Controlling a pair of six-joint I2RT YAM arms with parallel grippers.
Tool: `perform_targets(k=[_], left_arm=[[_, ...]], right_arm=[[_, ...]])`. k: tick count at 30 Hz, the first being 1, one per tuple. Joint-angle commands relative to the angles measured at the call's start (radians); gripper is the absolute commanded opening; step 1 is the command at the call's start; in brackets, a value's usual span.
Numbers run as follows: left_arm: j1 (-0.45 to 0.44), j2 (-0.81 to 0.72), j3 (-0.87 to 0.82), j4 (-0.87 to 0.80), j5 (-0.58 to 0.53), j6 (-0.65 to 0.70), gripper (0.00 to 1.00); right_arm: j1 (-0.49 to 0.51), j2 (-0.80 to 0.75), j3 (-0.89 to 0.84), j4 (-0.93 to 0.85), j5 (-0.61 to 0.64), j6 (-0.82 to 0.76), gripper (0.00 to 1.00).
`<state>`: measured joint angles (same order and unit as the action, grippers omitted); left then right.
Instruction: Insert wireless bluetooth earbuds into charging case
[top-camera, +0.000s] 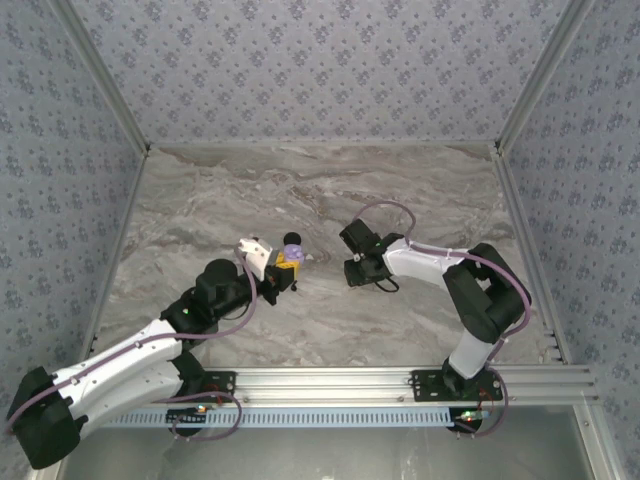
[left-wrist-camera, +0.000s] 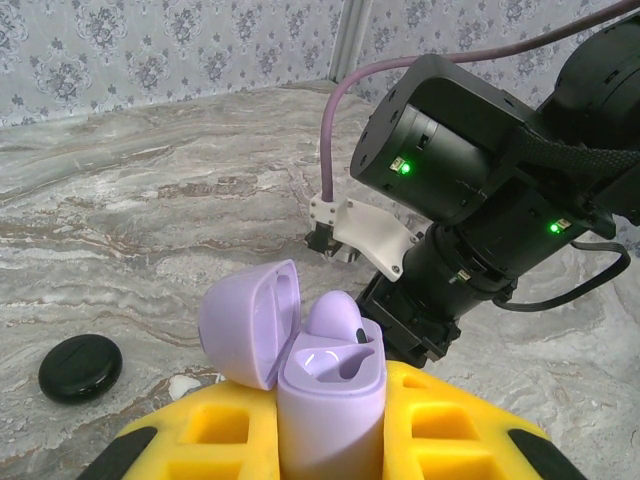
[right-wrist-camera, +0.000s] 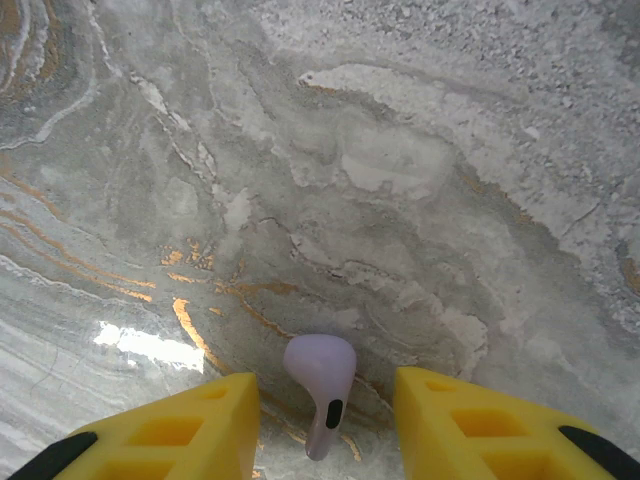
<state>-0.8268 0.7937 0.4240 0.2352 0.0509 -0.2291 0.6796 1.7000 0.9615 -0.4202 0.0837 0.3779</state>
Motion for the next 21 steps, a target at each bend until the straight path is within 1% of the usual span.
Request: perform_targets(k=[1,8,12,21], left_arm=[[-0.008,-0.002,0.035,0.035,0.005,-0.010,0.18],[-0.009,-0.003,0.031,0.042,0.005,-0.013,0.18],[-0.007,-0.001,0.030,0.042,0.005,-0.014,0.18],[-0.007,-0.002,0.027,0.042,-0.001,-0.015,0.18]], right_arm=[[-0.005,0.010,0.049,-0.048,0.015,0.033,0.41],[-0.006,0.046,0.093,-0.066,0.005,0.077,0.40],[-0.009,0.074,0.121,-0.092,0.021,0.109,0.40],[-0.011,0.109,0.132,-0.103,0.032,0.145,0.36]])
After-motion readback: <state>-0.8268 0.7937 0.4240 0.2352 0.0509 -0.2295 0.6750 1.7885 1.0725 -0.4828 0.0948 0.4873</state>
